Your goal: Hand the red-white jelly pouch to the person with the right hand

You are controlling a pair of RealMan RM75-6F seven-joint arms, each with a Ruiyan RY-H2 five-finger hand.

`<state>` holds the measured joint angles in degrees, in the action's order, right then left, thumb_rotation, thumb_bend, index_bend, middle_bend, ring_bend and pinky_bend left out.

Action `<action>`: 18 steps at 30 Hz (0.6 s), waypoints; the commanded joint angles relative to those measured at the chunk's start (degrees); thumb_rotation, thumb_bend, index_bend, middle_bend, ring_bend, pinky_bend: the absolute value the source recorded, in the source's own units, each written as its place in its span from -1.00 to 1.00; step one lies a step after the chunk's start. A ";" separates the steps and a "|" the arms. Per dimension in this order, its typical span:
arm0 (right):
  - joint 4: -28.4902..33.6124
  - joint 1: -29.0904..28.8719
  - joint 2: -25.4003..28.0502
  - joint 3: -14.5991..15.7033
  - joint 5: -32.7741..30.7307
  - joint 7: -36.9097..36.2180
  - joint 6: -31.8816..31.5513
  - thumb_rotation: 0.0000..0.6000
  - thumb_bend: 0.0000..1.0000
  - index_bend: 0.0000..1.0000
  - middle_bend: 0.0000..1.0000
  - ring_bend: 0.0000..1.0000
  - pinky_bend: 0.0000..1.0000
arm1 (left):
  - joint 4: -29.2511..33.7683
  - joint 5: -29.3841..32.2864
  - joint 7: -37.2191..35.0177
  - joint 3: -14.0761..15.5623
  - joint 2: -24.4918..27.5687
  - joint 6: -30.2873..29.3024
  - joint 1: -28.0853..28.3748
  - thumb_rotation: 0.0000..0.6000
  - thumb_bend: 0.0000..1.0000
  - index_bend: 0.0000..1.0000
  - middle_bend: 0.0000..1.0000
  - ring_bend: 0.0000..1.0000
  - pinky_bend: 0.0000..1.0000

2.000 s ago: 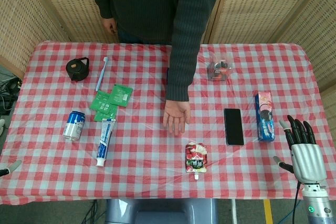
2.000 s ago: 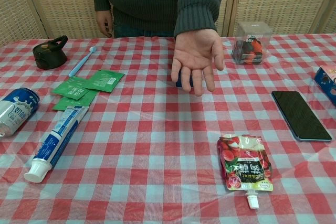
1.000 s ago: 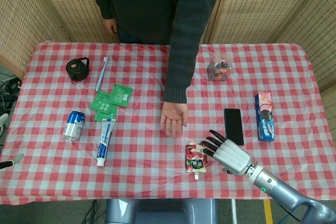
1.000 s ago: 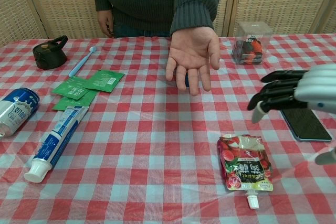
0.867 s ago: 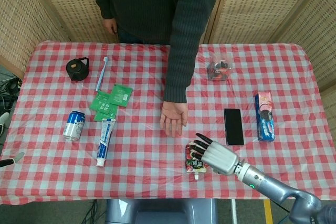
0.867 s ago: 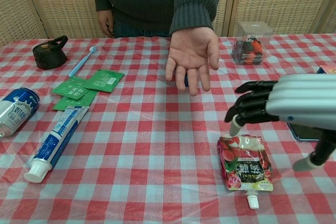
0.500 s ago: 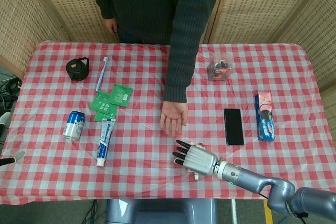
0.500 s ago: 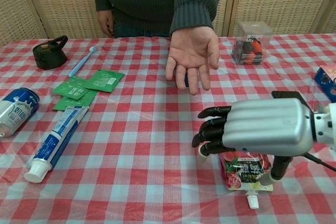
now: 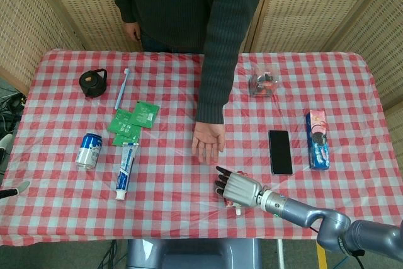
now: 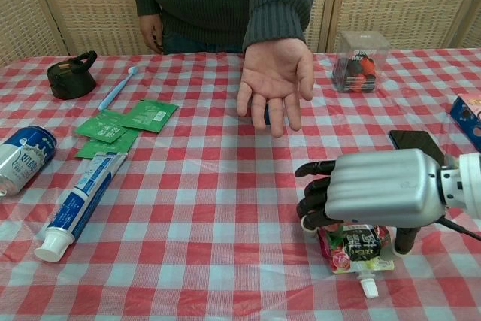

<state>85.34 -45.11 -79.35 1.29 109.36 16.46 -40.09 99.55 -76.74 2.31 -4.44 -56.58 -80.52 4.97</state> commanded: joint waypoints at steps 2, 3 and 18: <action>-1.32 -0.17 -0.86 0.72 -0.72 -0.91 -0.19 1.00 -0.37 0.07 0.09 0.04 -0.13 | 0.19 -0.14 0.07 0.05 0.03 -0.14 -0.04 1.00 -1.00 -1.00 -1.00 -1.00 -1.00; -1.65 -0.18 -1.09 0.89 -0.91 -1.43 -0.46 1.00 -0.26 0.19 0.19 0.14 -0.02 | 0.22 -0.14 0.01 0.07 0.05 -0.12 -0.04 1.00 -1.00 -1.00 -1.00 -1.00 -1.00; 2.41 -0.01 4.75 0.93 5.17 -9.00 -19.93 1.00 0.17 0.41 0.44 0.39 0.19 | 0.23 -0.41 -1.48 0.14 0.58 -0.18 -0.14 1.00 -1.00 -1.00 -1.00 -1.00 -1.00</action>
<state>86.04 -45.19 -76.53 2.75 113.29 8.89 -57.28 99.80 -77.13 0.86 -4.30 -56.03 -80.69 4.85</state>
